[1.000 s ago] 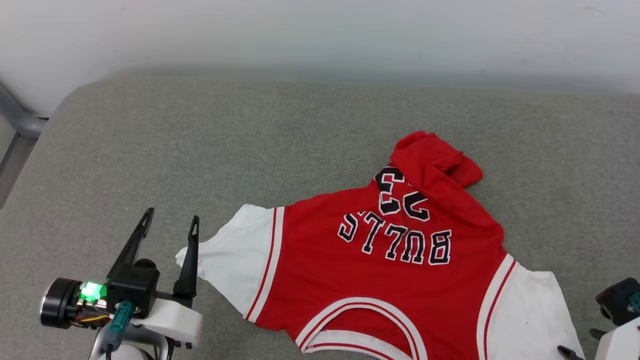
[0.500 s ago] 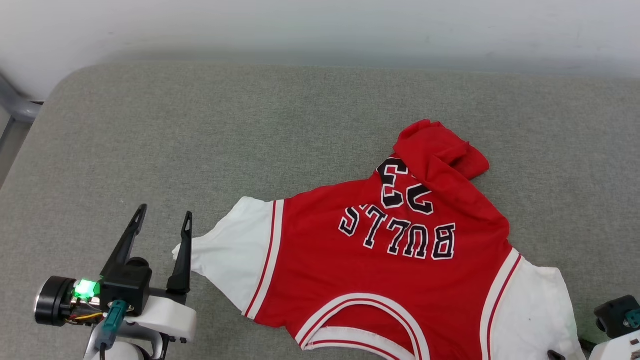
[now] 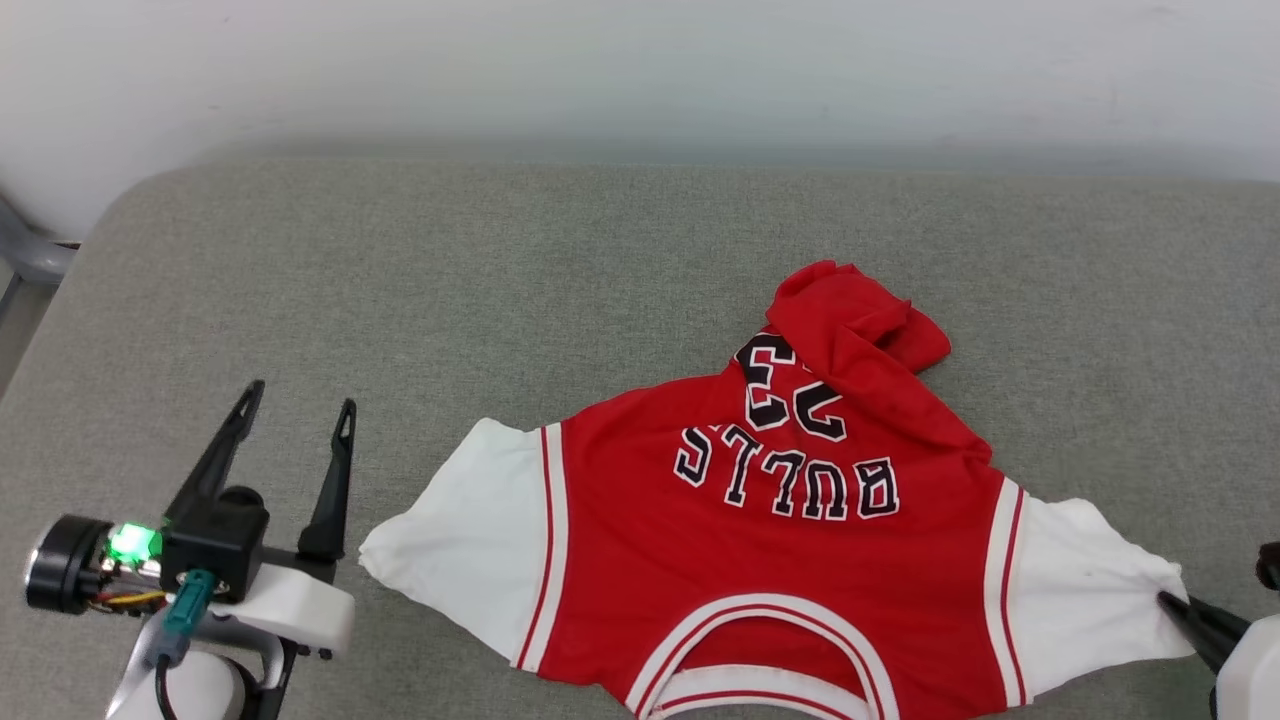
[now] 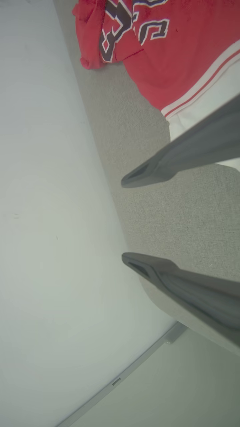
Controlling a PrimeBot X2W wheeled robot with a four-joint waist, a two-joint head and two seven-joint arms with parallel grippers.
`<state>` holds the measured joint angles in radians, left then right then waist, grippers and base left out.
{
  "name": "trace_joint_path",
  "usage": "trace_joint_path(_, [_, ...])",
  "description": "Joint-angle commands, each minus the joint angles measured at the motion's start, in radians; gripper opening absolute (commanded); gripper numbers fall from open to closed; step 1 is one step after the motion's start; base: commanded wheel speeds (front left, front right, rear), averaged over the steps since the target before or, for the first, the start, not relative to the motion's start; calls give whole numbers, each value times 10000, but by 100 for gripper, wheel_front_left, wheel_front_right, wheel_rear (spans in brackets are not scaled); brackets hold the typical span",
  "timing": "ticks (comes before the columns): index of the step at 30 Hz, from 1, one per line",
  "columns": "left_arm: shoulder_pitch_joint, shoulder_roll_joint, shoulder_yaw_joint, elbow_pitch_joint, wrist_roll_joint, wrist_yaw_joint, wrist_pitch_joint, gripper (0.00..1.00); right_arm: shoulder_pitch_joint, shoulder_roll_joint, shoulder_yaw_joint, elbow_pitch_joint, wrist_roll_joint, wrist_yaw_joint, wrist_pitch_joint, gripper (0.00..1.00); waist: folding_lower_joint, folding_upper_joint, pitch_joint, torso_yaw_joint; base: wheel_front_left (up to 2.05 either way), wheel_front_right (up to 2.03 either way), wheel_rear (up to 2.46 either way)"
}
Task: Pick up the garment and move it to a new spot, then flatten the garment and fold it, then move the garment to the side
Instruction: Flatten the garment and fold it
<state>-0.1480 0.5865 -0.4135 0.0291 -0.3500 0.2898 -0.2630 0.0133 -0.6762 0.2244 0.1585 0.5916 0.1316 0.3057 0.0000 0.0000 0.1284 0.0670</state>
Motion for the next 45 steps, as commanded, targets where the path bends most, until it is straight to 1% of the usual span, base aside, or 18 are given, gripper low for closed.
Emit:
trace_joint_path(1, [-323, 159, 83, 27, 121, -182, -23, 100, 40, -44, -301, -130, 17, -18, -3, 0, 0, 0, -69, 3, 0, 0, 0])
trace_joint_path(4, [-802, 370, 72, 108, 160, -575, -12, 100, 270, 10, -820, -313, -69, -18, 94, 0, 0, 0, -101, 25, 0, 0, 0])
trace_joint_path(5, [-1007, 461, 39, 138, 126, -772, 59, 100, 330, 65, -974, -398, -93, -18, 121, 0, 0, 0, -104, 27, 0, 0, 0])
trace_joint_path(8, [-1559, 685, -172, 261, -101, -1469, 693, 100, 524, 179, -1297, -660, -227, -18, 276, 0, 0, 0, -96, 8, 0, 0, 0])
trace_joint_path(10, [-1988, 872, -332, 326, -285, -1965, 1374, 100, 653, 284, -1422, -830, -335, -18, 361, 0, 0, 0, -75, -14, 0, 0, 0])
trace_joint_path(11, [-2235, 901, -368, 320, -491, -2222, 1753, 100, 687, 367, -1449, -928, -368, -16, 407, 0, 0, 0, -61, -29, 0, 0, 0])
trace_joint_path(13, [-2447, 1006, -600, 475, -1013, -2785, 3015, 100, 762, 457, -1533, -1066, -445, -18, 497, 0, 0, 0, -44, -44, 0, 0, 0])
trace_joint_path(14, [-2736, 1192, -656, 416, -1080, -3016, 3504, 100, 774, 508, -1565, -1150, -489, -16, 528, 0, 0, 0, -23, -56, 0, 0, 0])
trace_joint_path(17, [-3293, 1409, -865, 274, -1462, -3480, 4848, 100, 833, 661, -1640, -1283, -586, -16, 621, 0, 0, 0, 51, -85, 0, 0, 0])
trace_joint_path(20, [-3677, 1575, -1129, 232, -2212, -3816, 6520, 100, 836, 753, -1680, -1405, -617, -16, 693, 0, 0, 0, 103, -112, 0, 0, 0])
trace_joint_path(22, [-3936, 1615, -1230, 205, -2923, -3951, 7555, 100, 807, 793, -1687, -1448, -666, -16, 733, 0, 0, 0, 151, -130, 0, 0, 0])
trace_joint_path(25, [-4163, 1711, -1467, 331, -3710, -4063, 8772, 100, 678, 849, -1643, -1526, -705, -16, 793, 0, 0, 0, 256, -181, 0, 0, 0])
trace_joint_path(29, [-4335, 1688, -1804, 684, -4597, -4139, 9856, 100, 485, 861, -1534, -1617, -689, -16, 852, 0, 0, 0, 454, -294, 0, 0, 0])
trace_joint_path(32, [-4367, 1780, -2191, 987, -4935, -4174, 10464, 100, 369, 784, -1445, -1669, -673, -16, 886, 0, 0, 0, 614, -391, 0, 0, 0])
trace_joint_path(37, [-4360, 1920, -2921, 1291, -5361, -4193, 11043, 100, 175, 709, -1323, -1699, -622, -16, 926, 0, 0, 0, 841, -554, 0, 0, 0])
trace_joint_path(45, [-4407, 2129, -3792, 1562, -5747, -4194, 10985, 100, -103, 666, -1176, -1703, -570, -16, 910, 0, 0, 0, 1130, -721, 0, 0, 0])
